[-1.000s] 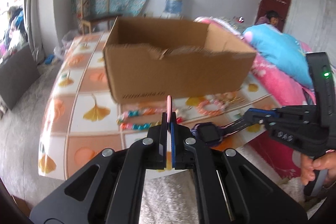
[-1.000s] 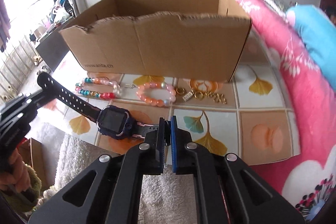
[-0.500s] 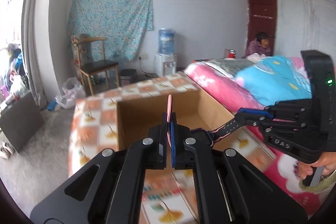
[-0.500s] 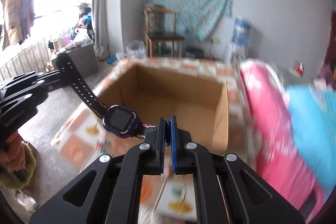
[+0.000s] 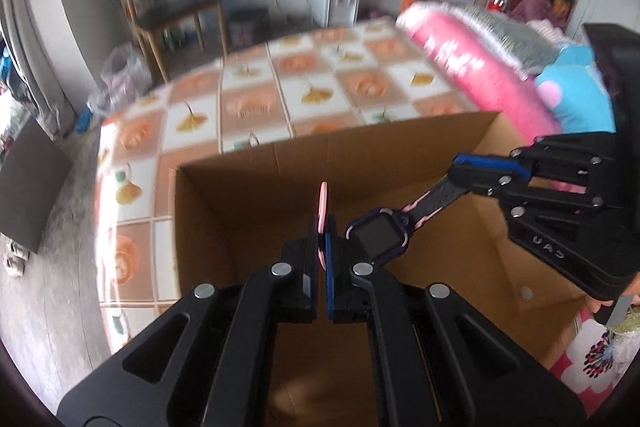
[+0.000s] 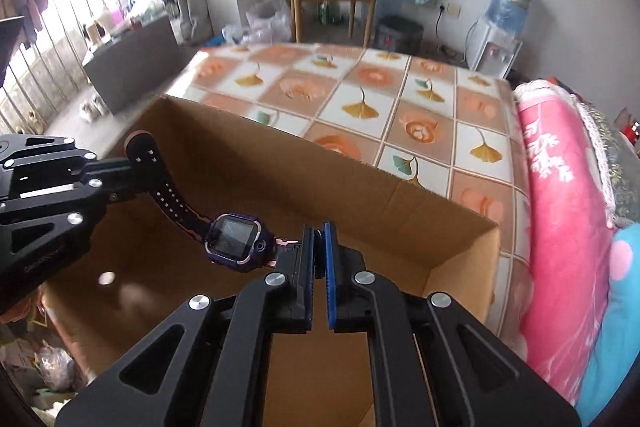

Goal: Organize jewelry
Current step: 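Carry the smartwatch over the cardboard box and open the right tool, then withdraw the right tool from the box back over the table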

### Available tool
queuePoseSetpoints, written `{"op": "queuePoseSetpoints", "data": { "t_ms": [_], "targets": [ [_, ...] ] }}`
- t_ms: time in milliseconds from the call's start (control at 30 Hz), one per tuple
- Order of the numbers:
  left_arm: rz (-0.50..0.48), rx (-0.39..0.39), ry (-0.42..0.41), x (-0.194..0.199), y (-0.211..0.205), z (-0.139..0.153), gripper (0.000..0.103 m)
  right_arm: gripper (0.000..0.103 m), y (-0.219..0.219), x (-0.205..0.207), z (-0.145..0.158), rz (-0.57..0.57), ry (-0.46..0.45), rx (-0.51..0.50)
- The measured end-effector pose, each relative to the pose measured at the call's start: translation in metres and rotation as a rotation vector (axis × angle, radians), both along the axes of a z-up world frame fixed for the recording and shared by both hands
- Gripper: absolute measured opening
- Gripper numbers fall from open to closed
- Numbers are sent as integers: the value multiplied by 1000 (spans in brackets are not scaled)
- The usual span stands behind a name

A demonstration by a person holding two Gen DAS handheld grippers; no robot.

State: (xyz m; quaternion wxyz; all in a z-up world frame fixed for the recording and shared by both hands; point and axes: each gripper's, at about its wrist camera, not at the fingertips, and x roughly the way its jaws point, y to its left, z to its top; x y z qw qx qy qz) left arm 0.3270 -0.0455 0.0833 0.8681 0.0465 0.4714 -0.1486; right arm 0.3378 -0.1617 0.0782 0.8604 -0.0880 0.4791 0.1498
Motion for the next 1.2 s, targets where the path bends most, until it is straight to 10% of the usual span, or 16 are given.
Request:
{"op": "queuePoseSetpoints", "data": {
  "t_ms": [133,267,433,800,1200],
  "targets": [
    [10,34,73,16,0,-21,5,5,-7,15,-14,-11,69,9],
    [35,40,79,18,4,-22,44,6,-21,18,-20,-35,122,65],
    [79,-1,36,4,19,-4,64,7,-36,2,-4,-59,68,71],
    [173,-139,-191,-137,88,69,91,68,-78,-156,71,-78,-146,286],
    [321,22,83,-216,97,-82,93,77,-14,-253,-75,-195,186,113]
  ]
}}
